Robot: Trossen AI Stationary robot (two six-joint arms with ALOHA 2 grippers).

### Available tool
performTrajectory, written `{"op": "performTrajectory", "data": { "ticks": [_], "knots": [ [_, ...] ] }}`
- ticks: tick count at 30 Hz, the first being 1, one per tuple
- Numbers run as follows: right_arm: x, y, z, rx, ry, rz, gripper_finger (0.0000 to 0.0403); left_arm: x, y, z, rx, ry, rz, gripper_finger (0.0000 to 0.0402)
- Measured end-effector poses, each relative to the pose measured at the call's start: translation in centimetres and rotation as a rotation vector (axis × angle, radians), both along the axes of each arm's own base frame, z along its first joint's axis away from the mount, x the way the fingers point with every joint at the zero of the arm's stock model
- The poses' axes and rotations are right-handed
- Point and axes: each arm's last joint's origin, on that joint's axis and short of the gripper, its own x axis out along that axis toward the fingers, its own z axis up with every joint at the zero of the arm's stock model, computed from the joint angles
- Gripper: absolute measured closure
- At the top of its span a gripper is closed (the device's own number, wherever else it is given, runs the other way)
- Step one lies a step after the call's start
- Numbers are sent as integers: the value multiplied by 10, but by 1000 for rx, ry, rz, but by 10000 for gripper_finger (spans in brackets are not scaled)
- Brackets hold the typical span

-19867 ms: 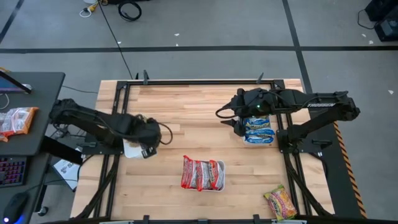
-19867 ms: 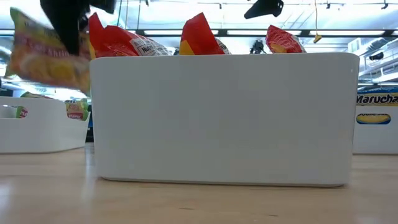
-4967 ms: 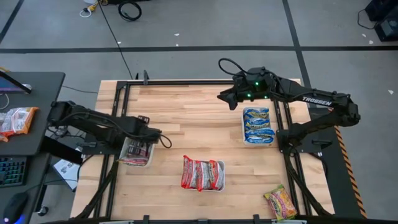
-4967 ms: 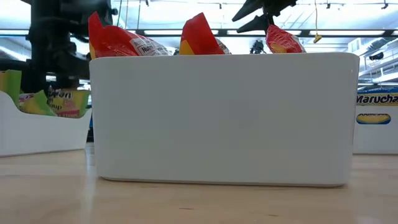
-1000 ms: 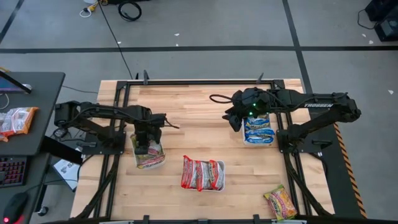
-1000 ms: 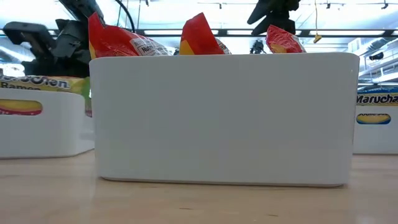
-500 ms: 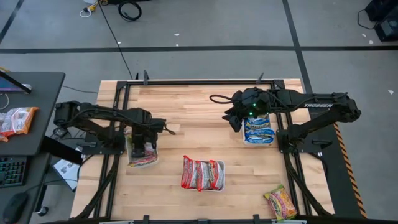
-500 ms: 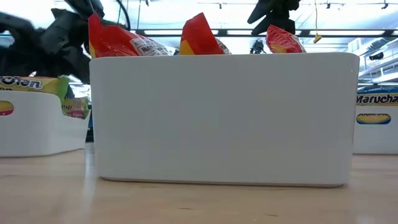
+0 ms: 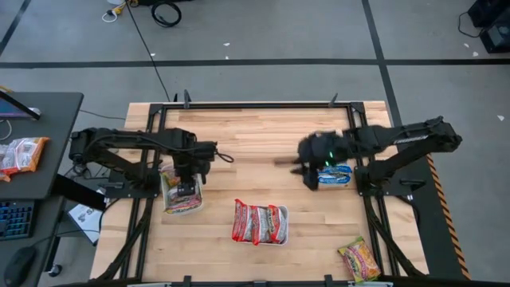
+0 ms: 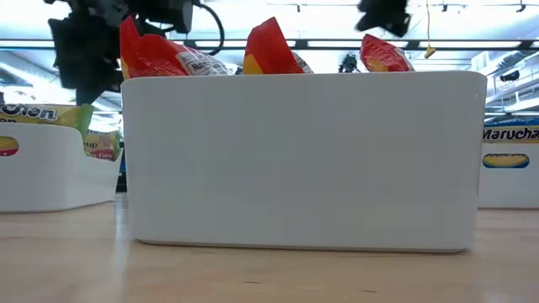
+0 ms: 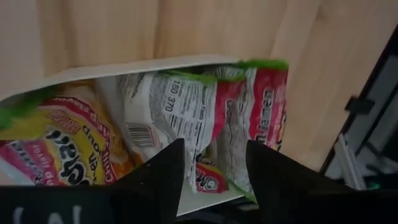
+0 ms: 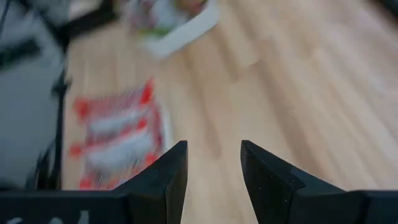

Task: Sort Maruchan noodles
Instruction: Put the green noodle pack into the left white bin

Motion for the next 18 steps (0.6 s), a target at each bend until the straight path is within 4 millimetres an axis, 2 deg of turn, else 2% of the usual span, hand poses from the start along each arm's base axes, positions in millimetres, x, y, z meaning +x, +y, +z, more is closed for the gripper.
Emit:
{"op": "performTrajectory", "data": {
  "ticks": [5,10,14,18],
  "knots": [
    [-17,39,-10,-93,134,169,250,5,0,10,9,-19,87,225],
    [-40,69,-18,-154,269,324,250,8,-1,12,9,-7,221,225],
    [-54,90,-21,-143,327,461,249,12,-12,13,-18,-6,296,225],
    [-56,112,-31,-26,414,481,251,15,-30,13,-28,-32,268,225]
  ]
}}
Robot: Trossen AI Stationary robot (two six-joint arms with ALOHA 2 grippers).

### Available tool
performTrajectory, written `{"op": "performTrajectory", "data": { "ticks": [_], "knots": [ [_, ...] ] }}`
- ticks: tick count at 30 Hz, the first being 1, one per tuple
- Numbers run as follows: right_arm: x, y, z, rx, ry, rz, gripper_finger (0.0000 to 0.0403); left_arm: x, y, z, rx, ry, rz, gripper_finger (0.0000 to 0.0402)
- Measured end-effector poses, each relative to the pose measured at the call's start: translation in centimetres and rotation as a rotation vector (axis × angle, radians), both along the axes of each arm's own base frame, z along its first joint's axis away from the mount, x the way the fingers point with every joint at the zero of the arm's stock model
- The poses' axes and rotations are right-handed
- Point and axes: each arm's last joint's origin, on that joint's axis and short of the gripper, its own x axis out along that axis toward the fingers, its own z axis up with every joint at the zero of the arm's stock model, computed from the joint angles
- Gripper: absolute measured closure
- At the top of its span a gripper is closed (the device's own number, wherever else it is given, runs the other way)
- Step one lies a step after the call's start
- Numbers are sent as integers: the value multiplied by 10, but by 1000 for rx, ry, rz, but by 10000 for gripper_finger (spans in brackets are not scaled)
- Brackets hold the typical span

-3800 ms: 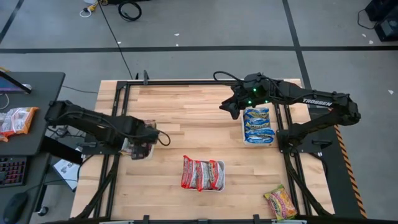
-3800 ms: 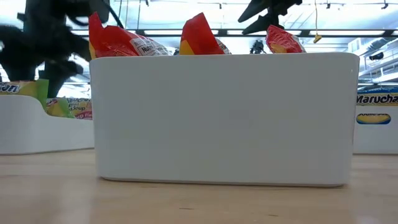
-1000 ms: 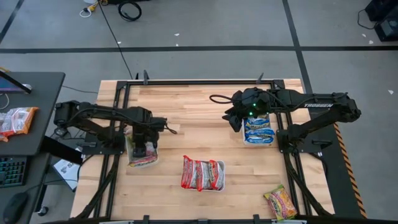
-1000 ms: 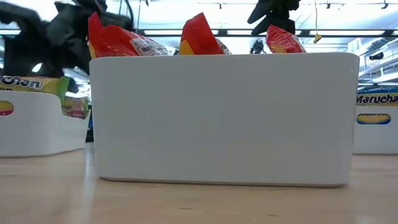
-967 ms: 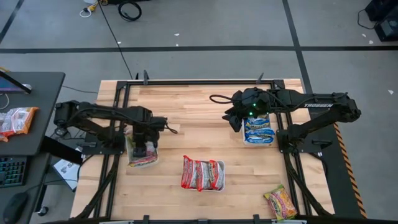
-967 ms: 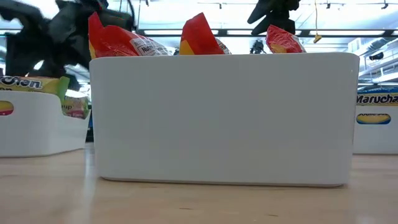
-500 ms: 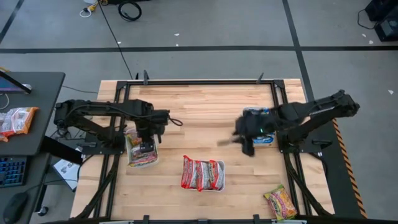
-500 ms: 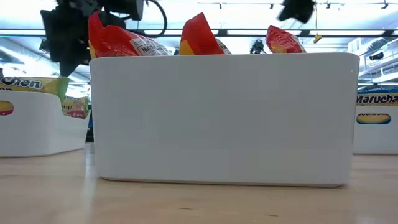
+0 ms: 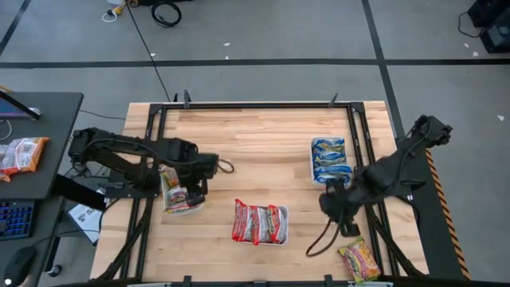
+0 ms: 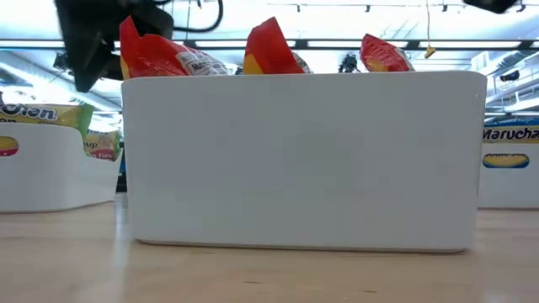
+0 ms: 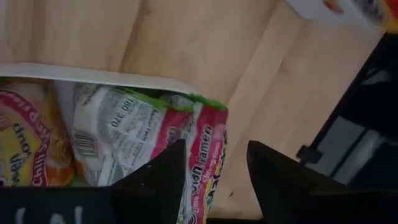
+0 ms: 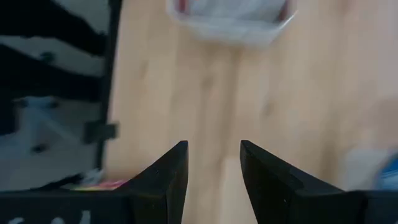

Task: Sort Maruchan noodles
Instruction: Put the green noodle pack into the left white bin

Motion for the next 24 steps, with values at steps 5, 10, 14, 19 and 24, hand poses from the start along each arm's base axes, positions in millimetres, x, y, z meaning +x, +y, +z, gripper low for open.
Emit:
{"op": "performTrajectory", "data": {
  "ticks": [5,10,14,19,24],
  "knots": [
    [11,33,-27,89,187,-76,260,-2,-16,0,59,-8,-82,225],
    [26,63,-57,179,337,-171,266,-7,-31,0,67,-4,-140,225],
    [23,81,-74,212,487,-269,265,-14,-48,2,66,-15,-237,225],
    [6,103,-85,196,601,-374,259,-19,-60,3,92,-48,-382,225],
    [-5,122,-95,240,756,-380,255,-21,-65,3,94,-47,-406,225]
  ]
}}
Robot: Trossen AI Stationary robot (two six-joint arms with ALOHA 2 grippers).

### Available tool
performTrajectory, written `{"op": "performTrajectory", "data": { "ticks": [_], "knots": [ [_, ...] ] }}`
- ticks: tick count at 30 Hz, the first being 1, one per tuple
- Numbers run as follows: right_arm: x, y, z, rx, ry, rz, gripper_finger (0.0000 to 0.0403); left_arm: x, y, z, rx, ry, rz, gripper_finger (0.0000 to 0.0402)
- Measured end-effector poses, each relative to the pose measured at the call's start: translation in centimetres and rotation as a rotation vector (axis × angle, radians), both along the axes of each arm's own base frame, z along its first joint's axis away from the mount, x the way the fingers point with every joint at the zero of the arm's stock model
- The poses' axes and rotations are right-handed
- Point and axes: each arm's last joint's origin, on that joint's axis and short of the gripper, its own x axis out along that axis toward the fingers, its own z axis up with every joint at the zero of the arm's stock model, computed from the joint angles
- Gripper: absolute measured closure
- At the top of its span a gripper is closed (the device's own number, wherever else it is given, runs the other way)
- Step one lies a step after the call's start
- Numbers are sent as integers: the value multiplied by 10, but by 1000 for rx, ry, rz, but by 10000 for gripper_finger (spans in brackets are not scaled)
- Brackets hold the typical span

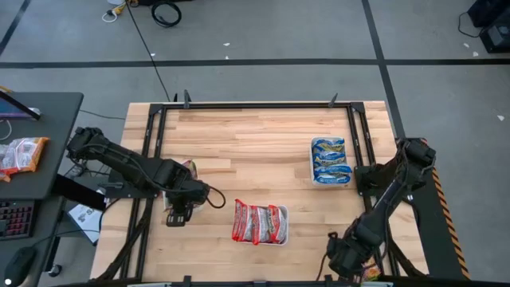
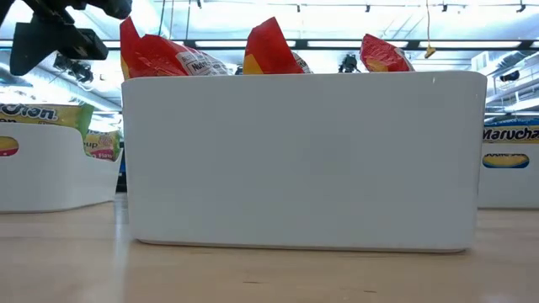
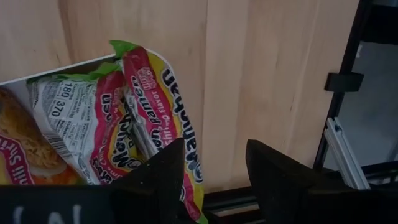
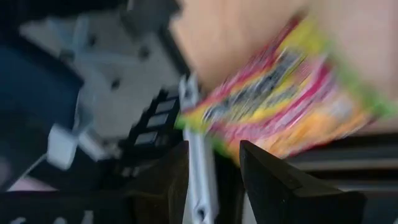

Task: Sort Maruchan noodles
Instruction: Put the green noodle pack into the left white bin

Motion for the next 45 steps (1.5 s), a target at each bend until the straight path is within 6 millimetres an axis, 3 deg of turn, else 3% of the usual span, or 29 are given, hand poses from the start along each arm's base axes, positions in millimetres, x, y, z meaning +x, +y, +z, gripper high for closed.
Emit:
{"op": "performTrajectory", "data": {
  "ticks": [5,15,27,33,39,45],
  "knots": [
    [5,19,-2,89,72,-12,275,1,-4,0,-8,-19,-9,225],
    [25,59,24,-56,-206,176,296,9,-10,2,2,-124,67,225],
    [3,91,-4,-83,-286,575,275,3,-28,2,7,-133,95,225],
    [1,93,-18,-129,-314,708,225,5,-31,4,15,-178,140,225],
    [5,76,-16,-150,-198,761,171,11,-34,6,-29,-229,186,225],
    [16,74,-14,29,-303,1051,151,14,-35,7,-48,-257,190,225]
  ]
}}
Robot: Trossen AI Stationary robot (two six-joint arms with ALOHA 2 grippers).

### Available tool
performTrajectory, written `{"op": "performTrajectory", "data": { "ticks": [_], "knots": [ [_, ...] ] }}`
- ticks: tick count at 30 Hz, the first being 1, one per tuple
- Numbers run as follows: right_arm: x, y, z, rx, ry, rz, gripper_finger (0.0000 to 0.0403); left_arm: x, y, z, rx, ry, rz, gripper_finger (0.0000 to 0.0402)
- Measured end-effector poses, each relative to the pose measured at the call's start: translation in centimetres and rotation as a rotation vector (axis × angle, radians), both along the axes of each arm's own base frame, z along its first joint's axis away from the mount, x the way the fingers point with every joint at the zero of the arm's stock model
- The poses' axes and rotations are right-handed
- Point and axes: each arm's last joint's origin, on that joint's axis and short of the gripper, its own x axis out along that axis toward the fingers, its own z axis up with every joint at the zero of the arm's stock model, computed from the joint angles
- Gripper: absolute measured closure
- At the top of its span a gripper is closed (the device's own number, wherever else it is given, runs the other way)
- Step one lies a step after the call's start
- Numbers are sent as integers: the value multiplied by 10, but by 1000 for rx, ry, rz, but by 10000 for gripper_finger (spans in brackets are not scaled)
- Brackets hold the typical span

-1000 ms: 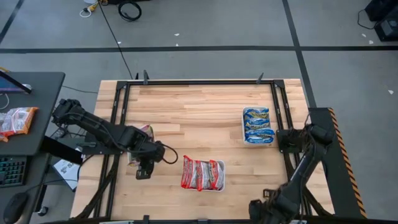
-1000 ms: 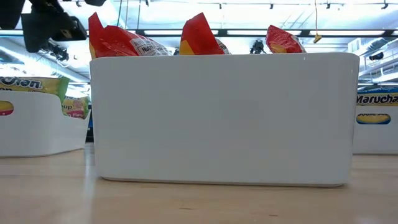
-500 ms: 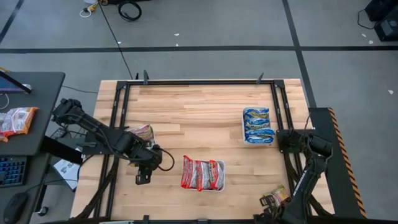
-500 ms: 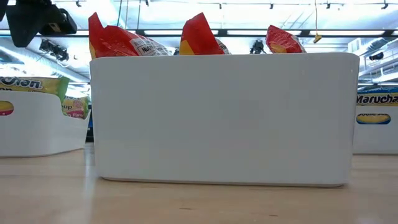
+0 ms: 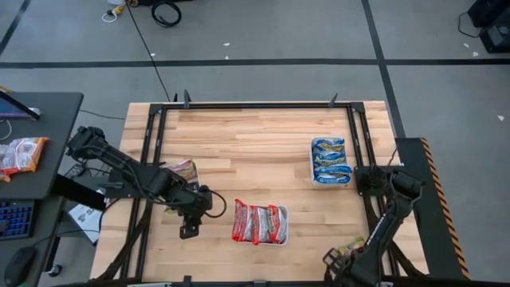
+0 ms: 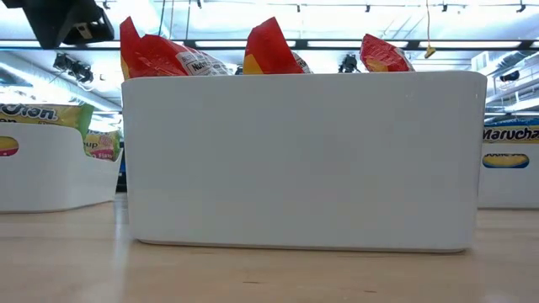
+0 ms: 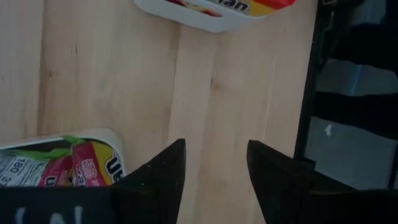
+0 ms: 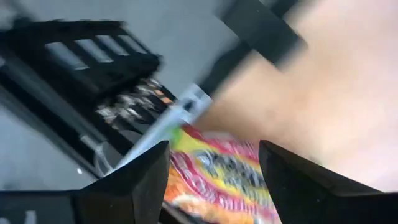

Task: Sort Maruchan noodles
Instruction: Put the green noodle pack into the left white bin

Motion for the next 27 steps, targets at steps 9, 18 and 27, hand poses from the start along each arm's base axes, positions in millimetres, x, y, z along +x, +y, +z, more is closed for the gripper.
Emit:
{"op": "performTrajectory", "data": {
  "ticks": [9,18,27],
  "knots": [
    [24,-16,-25,148,47,175,157,0,-2,1,-34,8,70,225],
    [38,-61,-53,233,239,168,167,5,-4,3,-22,-68,93,225],
    [36,-75,-72,262,248,188,191,12,-7,8,-49,-154,150,225]
  ]
}}
